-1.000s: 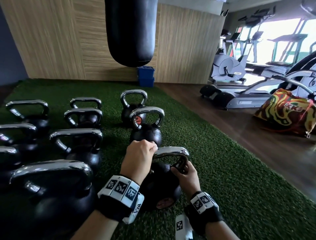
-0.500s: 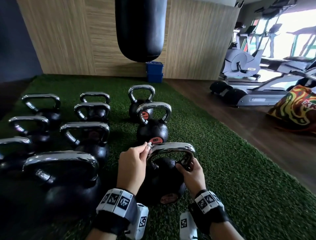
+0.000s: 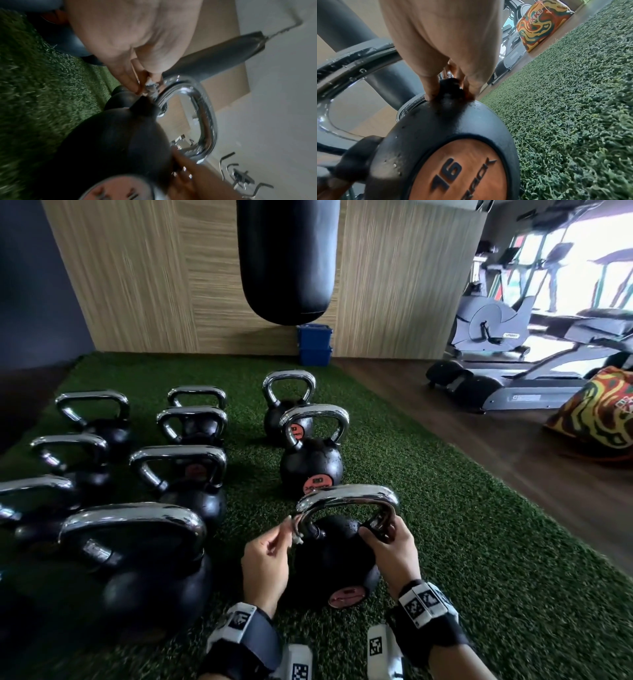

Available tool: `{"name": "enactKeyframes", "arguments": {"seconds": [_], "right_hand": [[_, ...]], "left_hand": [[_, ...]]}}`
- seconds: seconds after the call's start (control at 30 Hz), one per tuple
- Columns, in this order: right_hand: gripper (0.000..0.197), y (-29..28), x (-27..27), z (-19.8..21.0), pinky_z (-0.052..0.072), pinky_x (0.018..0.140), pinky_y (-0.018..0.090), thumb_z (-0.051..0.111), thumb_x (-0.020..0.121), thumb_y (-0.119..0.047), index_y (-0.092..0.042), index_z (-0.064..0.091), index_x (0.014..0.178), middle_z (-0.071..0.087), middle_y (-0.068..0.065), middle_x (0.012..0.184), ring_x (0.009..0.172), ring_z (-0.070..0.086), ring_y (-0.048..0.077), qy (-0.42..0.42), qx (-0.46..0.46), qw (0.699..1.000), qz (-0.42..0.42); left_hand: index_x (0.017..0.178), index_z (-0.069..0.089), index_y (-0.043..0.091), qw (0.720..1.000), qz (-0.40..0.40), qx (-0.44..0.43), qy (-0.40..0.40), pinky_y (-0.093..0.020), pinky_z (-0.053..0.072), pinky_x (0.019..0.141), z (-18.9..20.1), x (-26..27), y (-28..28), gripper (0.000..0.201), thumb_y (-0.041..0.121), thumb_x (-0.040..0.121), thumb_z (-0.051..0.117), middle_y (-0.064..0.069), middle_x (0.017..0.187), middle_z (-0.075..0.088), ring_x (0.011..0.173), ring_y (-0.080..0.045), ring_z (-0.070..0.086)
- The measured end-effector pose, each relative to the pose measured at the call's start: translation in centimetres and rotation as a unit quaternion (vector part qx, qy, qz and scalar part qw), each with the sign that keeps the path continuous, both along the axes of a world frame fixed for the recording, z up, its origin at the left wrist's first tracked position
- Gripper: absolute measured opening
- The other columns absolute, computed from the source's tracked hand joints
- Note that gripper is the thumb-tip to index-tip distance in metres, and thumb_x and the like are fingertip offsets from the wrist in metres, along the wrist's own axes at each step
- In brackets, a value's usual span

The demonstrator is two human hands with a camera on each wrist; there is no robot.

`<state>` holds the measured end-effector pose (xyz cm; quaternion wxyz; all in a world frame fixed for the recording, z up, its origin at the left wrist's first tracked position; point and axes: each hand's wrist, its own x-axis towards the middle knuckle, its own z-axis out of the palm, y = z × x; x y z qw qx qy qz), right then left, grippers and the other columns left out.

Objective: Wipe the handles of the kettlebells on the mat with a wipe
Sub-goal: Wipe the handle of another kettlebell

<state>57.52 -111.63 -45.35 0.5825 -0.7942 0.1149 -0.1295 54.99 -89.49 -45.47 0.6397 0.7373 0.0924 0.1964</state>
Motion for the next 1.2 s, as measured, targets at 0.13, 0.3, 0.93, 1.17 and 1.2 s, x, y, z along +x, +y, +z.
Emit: {"name": "enactKeyframes", "arguments": {"seconds": [0.13,0.3,0.93,1.17,1.2], "right_hand": [[0.041,-0.6,0.2,0.7,0.058,0.091,0.05,0.088,0.064,-0.034,-0.025,0.069,0.099,0.078,-0.003,0.095,0.093,0.074,0.017,0.026,0.01,0.999,0.028],[0.055,-1.3,0.6,1.8,0.058,0.09,0.05,0.084,0.043,-0.051,-0.027,0.072,0.091,0.079,-0.005,0.089,0.09,0.075,0.016,0.047,-0.011,0.997,0.052],[0.038,0.2,-4.9,3.3,0.047,0.062,0.006,0.074,0.073,-0.011,-0.048,0.076,0.073,0.074,-0.025,0.073,0.07,0.068,-0.008,0.0,-0.202,0.971,0.127],[0.061,2.2,0.2,2.8,0.028,0.12,0.034,0.061,0.099,-0.027,-0.015,0.037,0.154,0.041,0.009,0.155,0.144,0.037,0.021,0.098,-0.167,0.968,0.161],[0.061,2.5,0.2,2.4,0.026,0.121,0.034,0.058,0.101,-0.027,-0.015,0.033,0.155,0.037,0.011,0.157,0.146,0.034,0.022,0.102,-0.155,0.969,0.165]], "left_hand": [[0.112,0.079,0.017,0.999,0.006,0.027,-0.041,-0.008,0.053,0.068,-1.2,-0.6,-0.6,0.026,0.033,0.096,0.065,0.029,0.079,0.073,0.073,0.016,0.066],[0.083,0.081,0.042,0.995,-0.02,0.087,-0.051,-0.006,0.046,0.058,-0.7,-1.1,-0.5,0.027,0.065,0.082,0.066,0.018,0.069,0.075,0.064,0.007,0.069],[0.05,0.05,0.005,0.927,-0.196,0.315,0.06,-0.028,0.029,0.055,6.8,9.1,-4.4,0.05,0.017,0.097,0.059,-0.009,0.051,0.057,0.058,-0.03,0.057],[0.057,0.058,0.008,0.926,-0.193,0.319,0.056,-0.021,0.03,0.056,6.1,8.3,-3.9,0.04,0.02,0.093,0.069,-0.014,0.066,0.065,0.067,-0.027,0.063],[0.059,0.061,0.006,0.928,-0.183,0.319,0.058,-0.02,0.031,0.056,6.1,8.5,-4.2,0.037,0.019,0.092,0.069,-0.015,0.068,0.068,0.072,-0.029,0.066]]}}
